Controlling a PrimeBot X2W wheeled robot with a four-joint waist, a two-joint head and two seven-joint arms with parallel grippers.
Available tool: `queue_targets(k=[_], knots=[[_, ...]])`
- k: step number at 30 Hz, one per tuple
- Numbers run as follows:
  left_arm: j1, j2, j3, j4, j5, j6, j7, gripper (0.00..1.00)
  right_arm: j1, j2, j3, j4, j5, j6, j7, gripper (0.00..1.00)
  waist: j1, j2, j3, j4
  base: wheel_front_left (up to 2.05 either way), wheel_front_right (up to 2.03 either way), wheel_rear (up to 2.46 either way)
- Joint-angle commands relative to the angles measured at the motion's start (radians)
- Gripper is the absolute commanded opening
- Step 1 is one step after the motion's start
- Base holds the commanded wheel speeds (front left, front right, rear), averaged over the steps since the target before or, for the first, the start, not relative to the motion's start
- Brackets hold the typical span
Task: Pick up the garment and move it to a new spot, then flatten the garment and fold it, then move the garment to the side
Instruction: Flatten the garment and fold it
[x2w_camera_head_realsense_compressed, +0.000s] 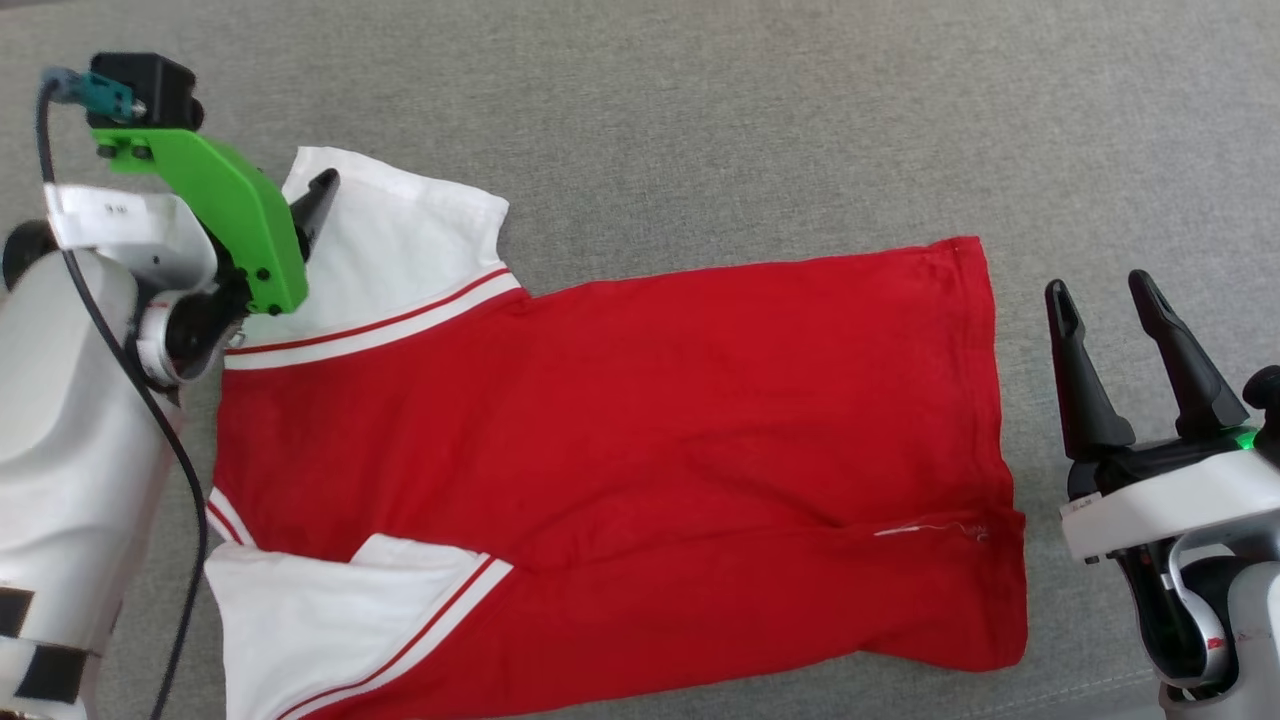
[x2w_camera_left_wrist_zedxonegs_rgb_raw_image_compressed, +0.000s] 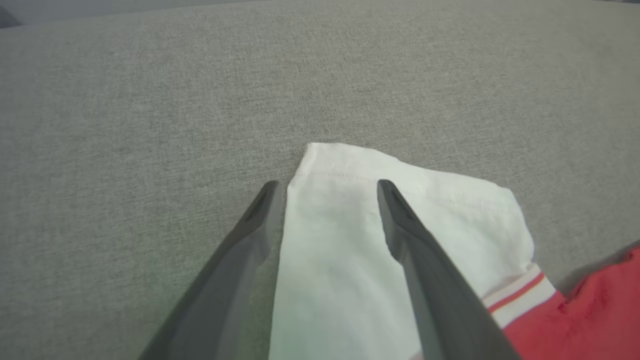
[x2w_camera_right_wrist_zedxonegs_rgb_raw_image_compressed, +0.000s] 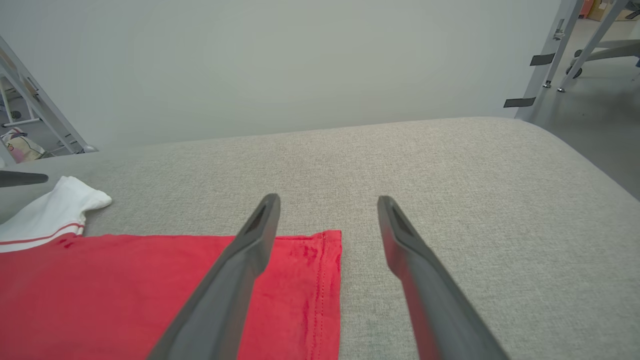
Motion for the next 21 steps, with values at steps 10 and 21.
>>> queue_targets(k=[10,21], knots=[[-0.115,0.057,-0.070,0.135,-0.042,-0.030,0.336,1.00,-0.047,0.010,0.032,0.084,0.040,0.000,-0.028,1.00,-0.0001,0.0000,0.094,-0.097,0.00,0.00,0.00],[-0.094,0.036,-0.078,0.131,-0.059,0.021,0.387,0.00,-0.090,-0.025,0.043,0.151,0.118,0.000,0.010,1.00,-0.0001,0.0000,0.083,-0.097,0.00,0.00,0.00]])
